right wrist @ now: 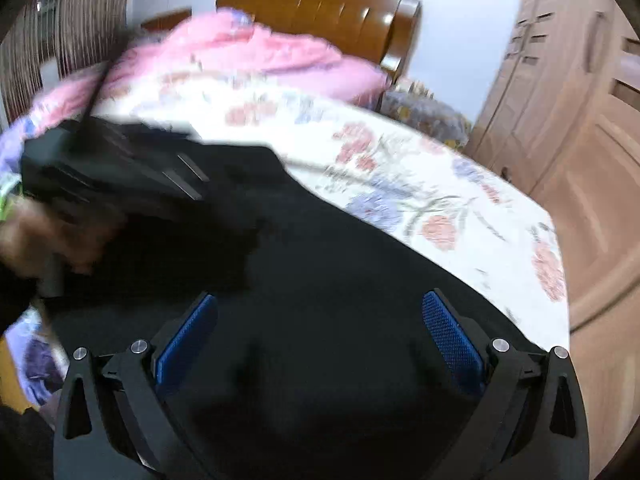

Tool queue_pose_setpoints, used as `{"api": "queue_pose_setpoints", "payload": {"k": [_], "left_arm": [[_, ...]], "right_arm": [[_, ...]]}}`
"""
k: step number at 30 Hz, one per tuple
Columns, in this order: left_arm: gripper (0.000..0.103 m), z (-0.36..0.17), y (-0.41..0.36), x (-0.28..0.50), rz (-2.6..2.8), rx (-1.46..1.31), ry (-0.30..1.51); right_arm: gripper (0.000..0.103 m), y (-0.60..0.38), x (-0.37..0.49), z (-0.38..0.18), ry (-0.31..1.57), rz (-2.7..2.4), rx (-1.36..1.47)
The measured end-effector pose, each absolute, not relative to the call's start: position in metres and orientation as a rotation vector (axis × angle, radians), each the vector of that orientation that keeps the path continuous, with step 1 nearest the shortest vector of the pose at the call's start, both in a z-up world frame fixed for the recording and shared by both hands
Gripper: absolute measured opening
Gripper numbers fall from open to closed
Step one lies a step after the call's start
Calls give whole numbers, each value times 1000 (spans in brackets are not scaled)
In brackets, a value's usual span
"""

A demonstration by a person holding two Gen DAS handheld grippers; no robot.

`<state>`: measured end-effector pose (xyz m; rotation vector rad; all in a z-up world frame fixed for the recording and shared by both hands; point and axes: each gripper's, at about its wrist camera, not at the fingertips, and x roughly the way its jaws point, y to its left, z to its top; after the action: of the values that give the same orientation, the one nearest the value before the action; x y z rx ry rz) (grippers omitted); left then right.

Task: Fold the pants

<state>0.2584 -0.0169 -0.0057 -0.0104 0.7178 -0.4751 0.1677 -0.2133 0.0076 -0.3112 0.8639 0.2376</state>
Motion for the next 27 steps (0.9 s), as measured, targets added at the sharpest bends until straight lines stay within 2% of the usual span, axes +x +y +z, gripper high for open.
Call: {"api": "queue_pose_setpoints", "payload": {"k": [4,5,8,12,15,21,27], "left_arm": [[101,12,78,257,-335,-64,708],[101,11,98,258,-299,-65,718],[101,-9,184,265,-140,-137,790],[101,-44,244,261,14,-177,849],[101,-49,256,256,14,-222,842],[101,-56,232,269,108,-56,908],[101,-57,245,267,87,-101,902]], "right_arm": [[98,-221,183,-36,977,217,-296],[99,-236,182,-41,968,250,-191],[99,-243,183,-46,969,262,-84],[99,-226,183,-48,977,237,-143],[99,-223,183,-49,975,242,-136],[99,-225,187,-50,971,240,-135],[99,-226,187,-50,970,241,-132]]}}
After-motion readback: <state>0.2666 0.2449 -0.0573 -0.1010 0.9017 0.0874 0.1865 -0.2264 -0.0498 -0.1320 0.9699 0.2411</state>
